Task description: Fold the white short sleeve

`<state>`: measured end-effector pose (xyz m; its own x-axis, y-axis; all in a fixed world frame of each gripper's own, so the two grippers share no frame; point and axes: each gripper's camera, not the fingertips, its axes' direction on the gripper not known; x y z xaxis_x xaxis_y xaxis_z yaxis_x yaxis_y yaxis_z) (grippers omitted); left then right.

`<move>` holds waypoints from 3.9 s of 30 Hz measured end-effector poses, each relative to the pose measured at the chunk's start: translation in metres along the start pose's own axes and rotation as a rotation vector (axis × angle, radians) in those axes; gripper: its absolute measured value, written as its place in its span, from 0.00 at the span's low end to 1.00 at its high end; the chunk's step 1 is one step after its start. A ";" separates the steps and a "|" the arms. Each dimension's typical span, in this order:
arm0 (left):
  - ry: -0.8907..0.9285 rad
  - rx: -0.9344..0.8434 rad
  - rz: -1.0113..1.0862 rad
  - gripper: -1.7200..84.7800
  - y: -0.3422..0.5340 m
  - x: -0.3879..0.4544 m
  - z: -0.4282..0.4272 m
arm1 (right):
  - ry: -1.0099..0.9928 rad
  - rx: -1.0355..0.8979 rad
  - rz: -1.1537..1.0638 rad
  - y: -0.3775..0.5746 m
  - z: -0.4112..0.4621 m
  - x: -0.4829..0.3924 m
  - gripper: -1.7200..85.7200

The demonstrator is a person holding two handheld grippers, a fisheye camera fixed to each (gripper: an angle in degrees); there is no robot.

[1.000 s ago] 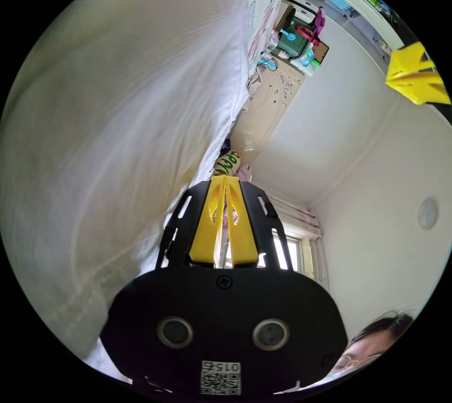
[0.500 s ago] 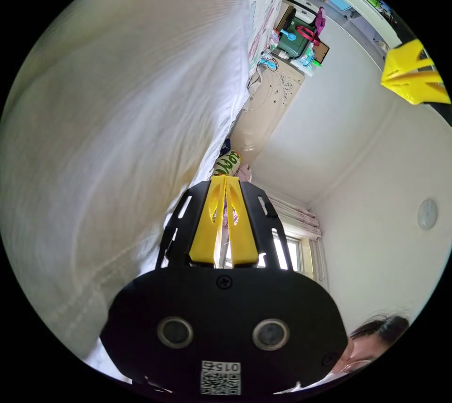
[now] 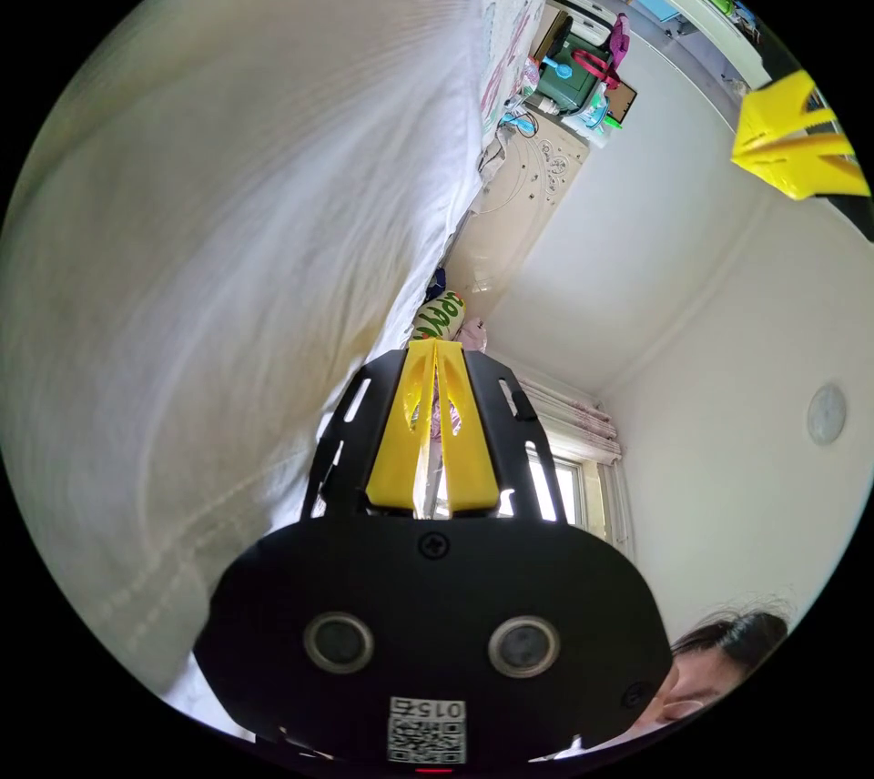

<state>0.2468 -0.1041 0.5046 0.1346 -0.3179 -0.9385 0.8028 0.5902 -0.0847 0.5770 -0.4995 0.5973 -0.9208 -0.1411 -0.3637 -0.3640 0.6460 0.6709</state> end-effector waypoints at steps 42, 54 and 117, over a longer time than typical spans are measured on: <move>-0.081 0.028 0.085 0.01 -0.105 -0.027 -0.073 | -0.004 0.000 0.001 0.069 -0.120 -0.008 0.01; -0.126 0.039 0.169 0.01 -0.168 -0.012 -0.107 | -0.008 0.002 0.000 0.122 -0.186 -0.016 0.01; -0.422 -0.352 0.590 0.02 -0.666 0.204 0.144 | -1.628 0.412 1.181 0.850 0.103 0.106 0.02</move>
<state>-0.1767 -0.6690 0.4181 0.7439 -0.0929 -0.6618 0.3101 0.9252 0.2186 0.1843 0.1123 1.0627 0.3940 0.8898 -0.2301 0.4487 0.0323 0.8931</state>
